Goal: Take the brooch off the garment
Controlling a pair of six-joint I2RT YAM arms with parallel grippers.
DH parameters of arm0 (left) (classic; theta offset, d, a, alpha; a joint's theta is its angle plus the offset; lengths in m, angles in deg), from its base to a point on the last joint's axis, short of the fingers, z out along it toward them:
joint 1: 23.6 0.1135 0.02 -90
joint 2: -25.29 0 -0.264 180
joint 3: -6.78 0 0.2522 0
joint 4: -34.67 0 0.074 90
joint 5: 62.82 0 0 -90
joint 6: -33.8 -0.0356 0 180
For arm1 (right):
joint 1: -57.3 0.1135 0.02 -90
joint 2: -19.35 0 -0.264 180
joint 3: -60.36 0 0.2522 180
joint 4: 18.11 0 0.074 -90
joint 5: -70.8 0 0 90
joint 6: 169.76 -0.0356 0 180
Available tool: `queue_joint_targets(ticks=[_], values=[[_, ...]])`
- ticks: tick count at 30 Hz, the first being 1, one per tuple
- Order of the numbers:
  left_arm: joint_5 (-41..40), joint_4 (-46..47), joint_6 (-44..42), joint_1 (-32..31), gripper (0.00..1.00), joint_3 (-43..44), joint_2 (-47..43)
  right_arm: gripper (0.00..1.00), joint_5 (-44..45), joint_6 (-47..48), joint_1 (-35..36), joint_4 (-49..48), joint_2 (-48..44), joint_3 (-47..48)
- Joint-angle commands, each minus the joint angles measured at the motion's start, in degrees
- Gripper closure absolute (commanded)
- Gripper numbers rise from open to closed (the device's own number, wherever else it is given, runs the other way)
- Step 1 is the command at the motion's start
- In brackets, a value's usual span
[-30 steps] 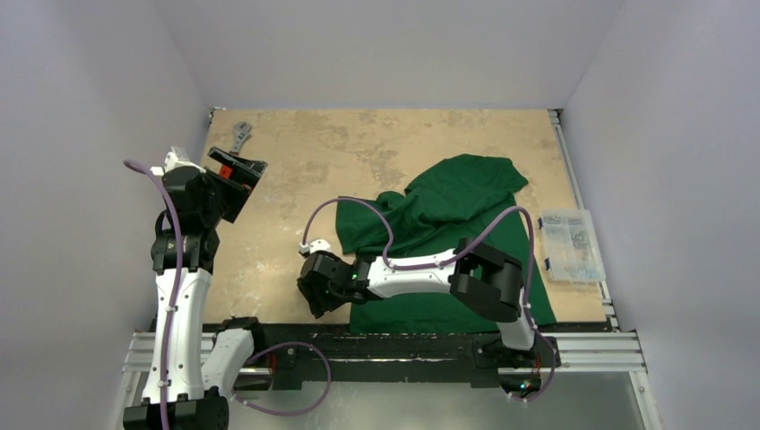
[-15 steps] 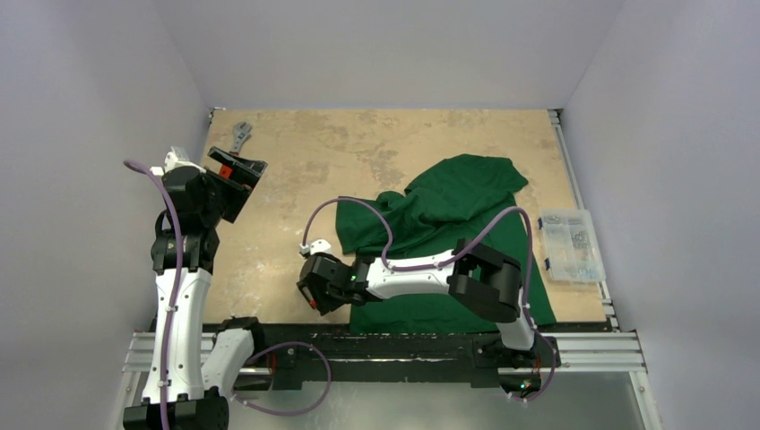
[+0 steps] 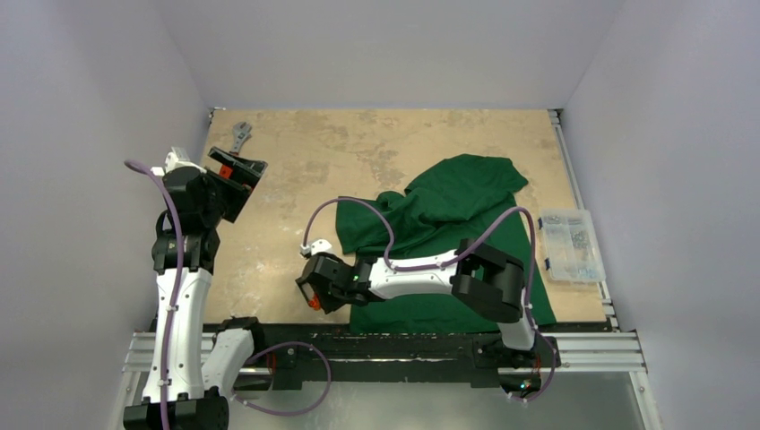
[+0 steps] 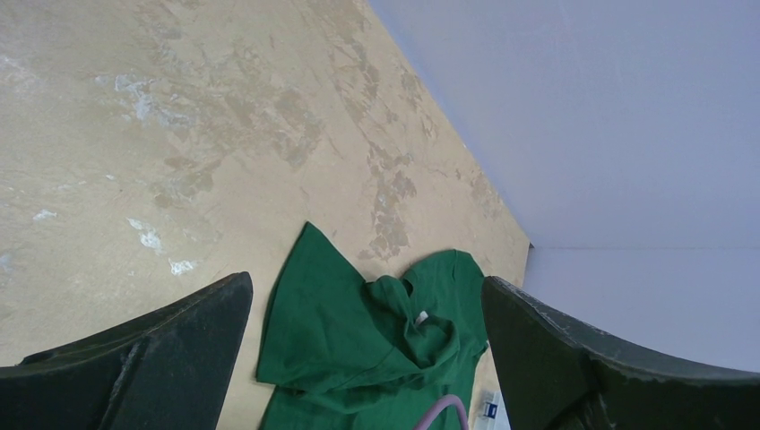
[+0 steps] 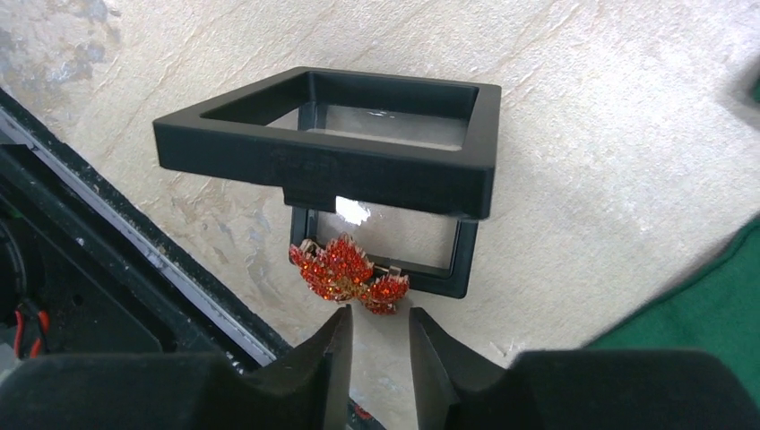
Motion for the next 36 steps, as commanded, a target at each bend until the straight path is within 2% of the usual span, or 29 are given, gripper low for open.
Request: queue_joint_targets(ticks=[1,3,5,28,36], values=[[1.06,2.5,1.03,0.57,0.0,-0.74,-0.15,0.57,1.07,0.96,0.21,-2.06,-4.96,-0.88],[1.0,2.68,1.39,0.54,0.0,-0.9,-0.53,0.43,0.63,0.68,0.21,-2.79,-6.04,-1.68],[1.26,3.65,1.67,0.5,0.0,-1.33,-0.89,0.38,2.2,0.86,0.29,-3.07,-6.51,-2.08],[0.8,3.08,2.15,0.56,0.0,-1.46,-0.81,0.29,9.15,-4.08,2.23,1.91,3.23,6.49],[0.8,3.23,2.35,0.58,0.0,-1.5,-0.73,0.31,10.25,-3.96,2.84,1.98,3.96,5.73]])
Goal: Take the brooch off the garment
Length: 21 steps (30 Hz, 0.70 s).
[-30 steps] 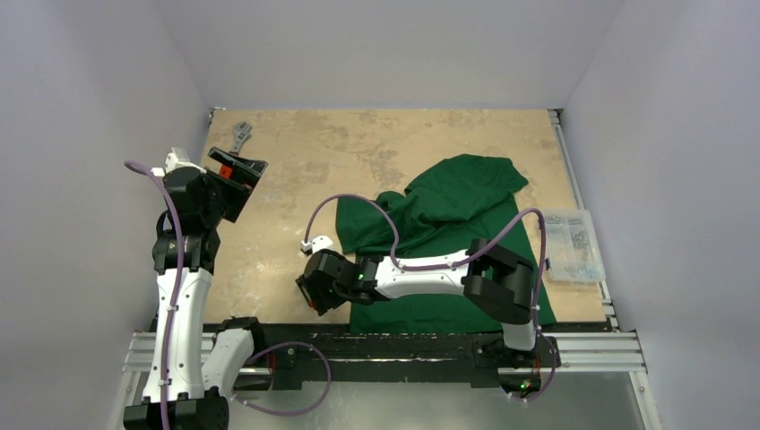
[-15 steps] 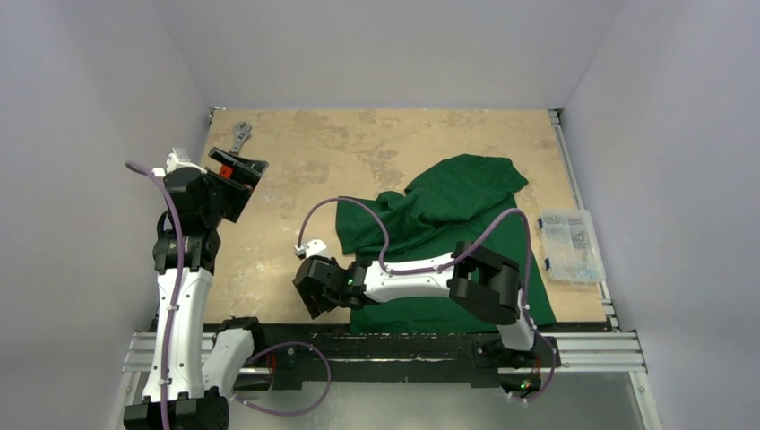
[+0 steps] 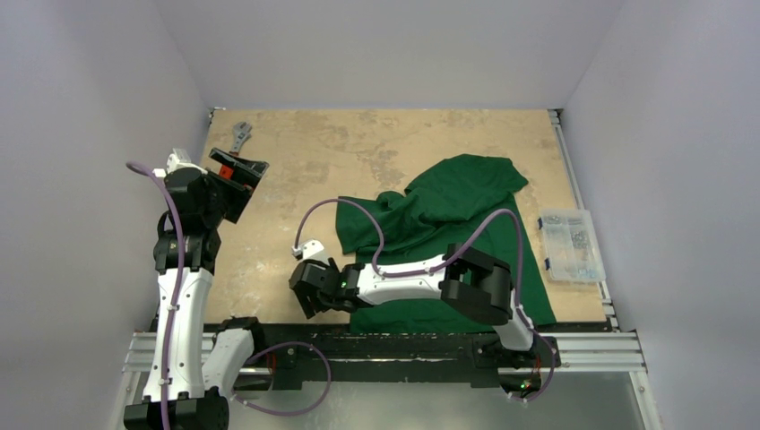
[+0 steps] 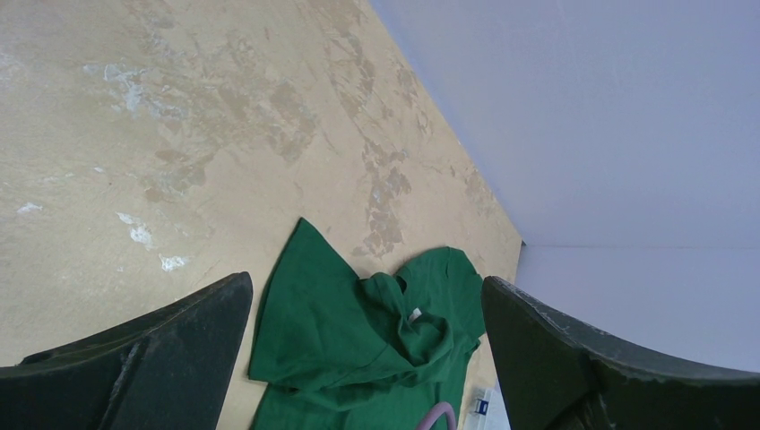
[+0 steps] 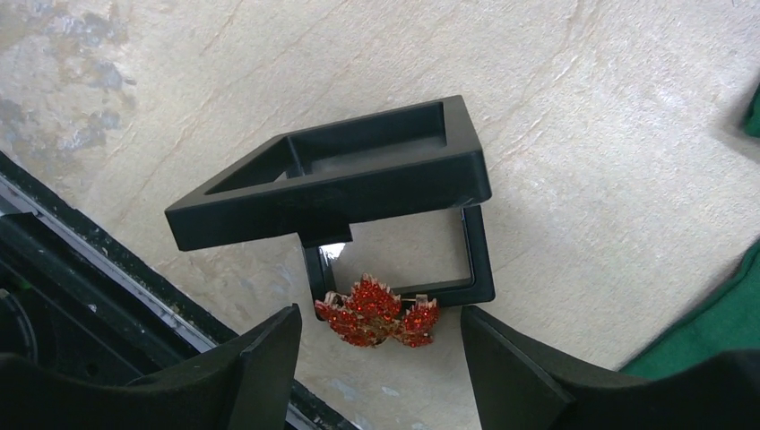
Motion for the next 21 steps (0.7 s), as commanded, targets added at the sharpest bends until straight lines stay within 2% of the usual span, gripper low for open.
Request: queue_joint_targets(ticks=[1,14,21], values=[[0.1,2.22,0.94,0.47,0.0,-0.14,-0.64,0.32,2.52,-0.56,0.55,0.83,0.42,0.61],[0.23,2.56,1.13,0.39,0.0,-0.31,-0.33,0.54,3.38,2.32,1.4,-1.21,-1.96,-0.38],[0.51,2.58,1.08,0.51,0.0,-0.52,-0.1,0.6,3.43,3.3,1.34,-1.32,-5.81,-2.63]])
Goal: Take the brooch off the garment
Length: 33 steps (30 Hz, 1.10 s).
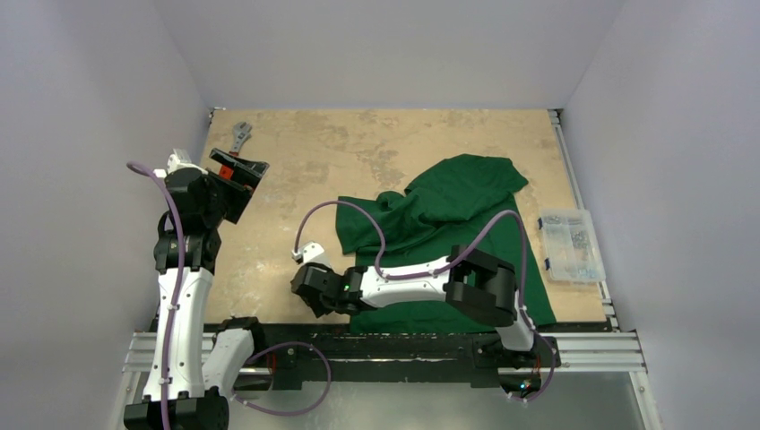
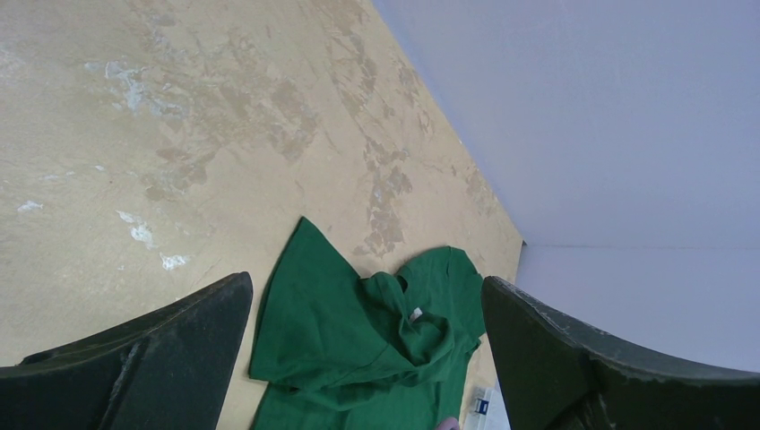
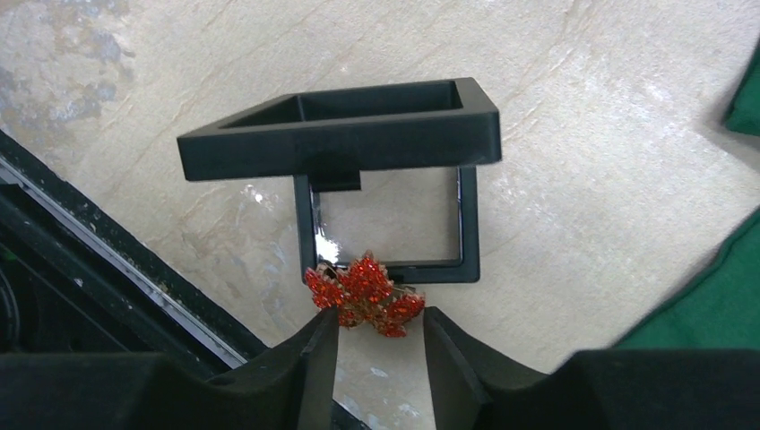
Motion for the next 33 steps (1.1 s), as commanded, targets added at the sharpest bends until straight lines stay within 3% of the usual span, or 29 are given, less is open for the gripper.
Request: queue_joint_targets(ticks=[1,5,10,18,33], values=[[0.47,2.56,0.96,0.46,0.0,-0.31,-0.15,0.61,2.13,1.2,0.32,-1.19,-5.31,-1.99],[0.58,2.75,1.19,0.5,0.0,-0.42,0.08,0.66,1.74,1.32,0.34,-1.94,-6.76,-2.83],[0.88,3.21,1.57,0.45,0.0,-0.71,0.38,0.4,1.82,1.56,0.32,-2.43,-6.61,-2.39],[0.53,3.16,1.46,0.45,0.0,-0.88,0.02,0.28,2.35,0.41,0.98,-1.93,-2.71,-0.38],[-0.05,3.24,1.59,0.45,0.0,-1.77,-1.05,0.3,4.16,0.05,1.09,-2.18,2.83,3.01]])
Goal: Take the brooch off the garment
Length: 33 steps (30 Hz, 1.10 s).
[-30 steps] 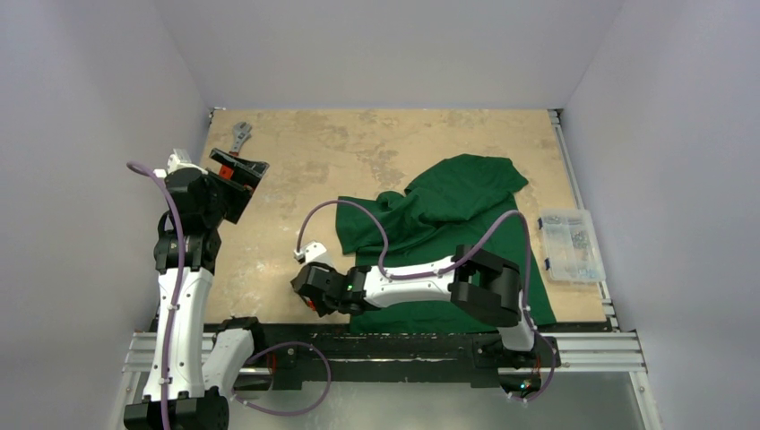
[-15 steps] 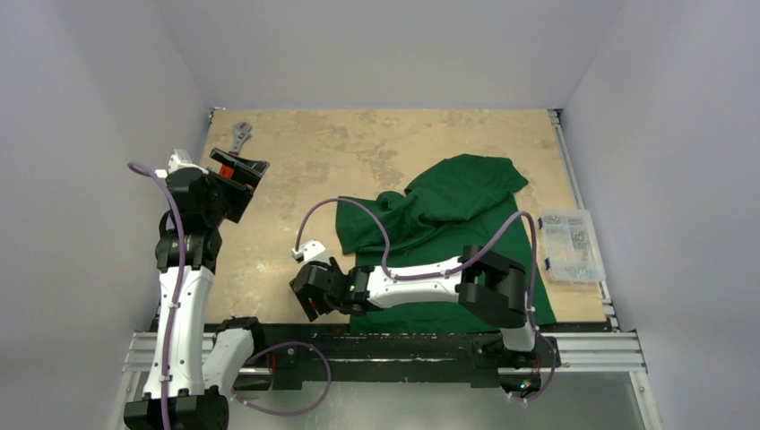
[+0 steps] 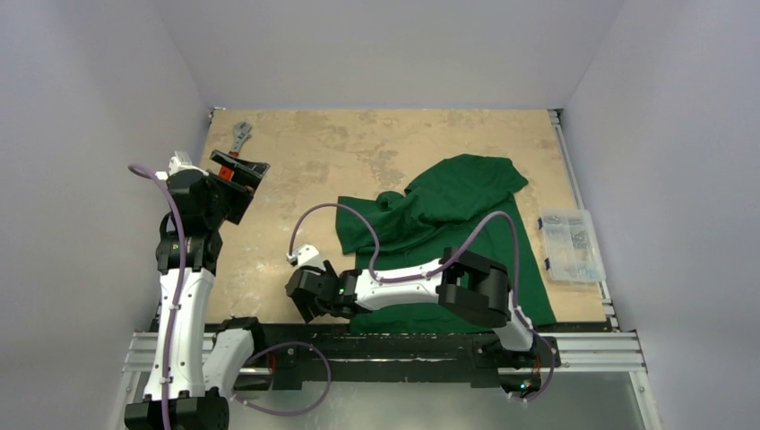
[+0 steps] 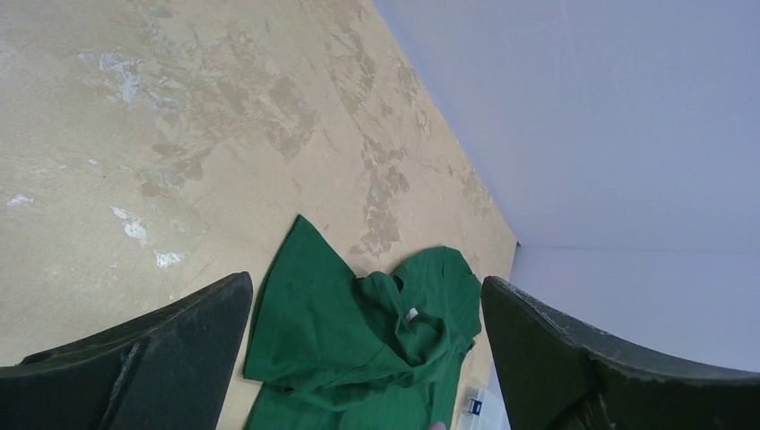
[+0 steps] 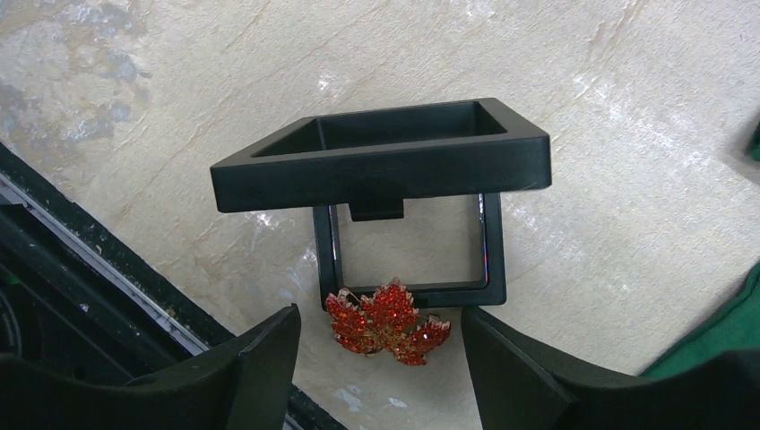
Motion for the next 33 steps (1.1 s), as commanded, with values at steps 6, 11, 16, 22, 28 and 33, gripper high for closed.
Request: queue_joint_targets(ticks=[6,11,16,22,28,33], values=[[-0.43,1.91,0.06,0.48,0.0,0.14,-0.45,0.4,2.92,-1.09,0.43,-0.15,0.91,-0.91],[-0.42,1.84,-0.09,0.52,0.0,0.24,-0.44,0.51,3.24,-0.4,0.46,-0.45,0.81,-1.83],[-0.26,2.28,0.16,0.5,0.0,-0.07,-0.44,0.6,3.23,0.36,0.43,-0.47,-0.43,-1.36],[0.11,2.74,0.33,0.47,0.0,-0.1,-0.03,0.62,2.52,0.38,0.52,-0.13,-3.69,-1.47],[0.63,2.9,0.68,0.51,0.0,-0.02,0.68,0.65,2.1,1.58,0.54,-0.01,-6.88,-2.96],[1.12,3.25,1.25,0.44,0.0,-0.02,1.37,0.65,1.97,2.3,0.46,-0.13,-7.99,-2.93]])
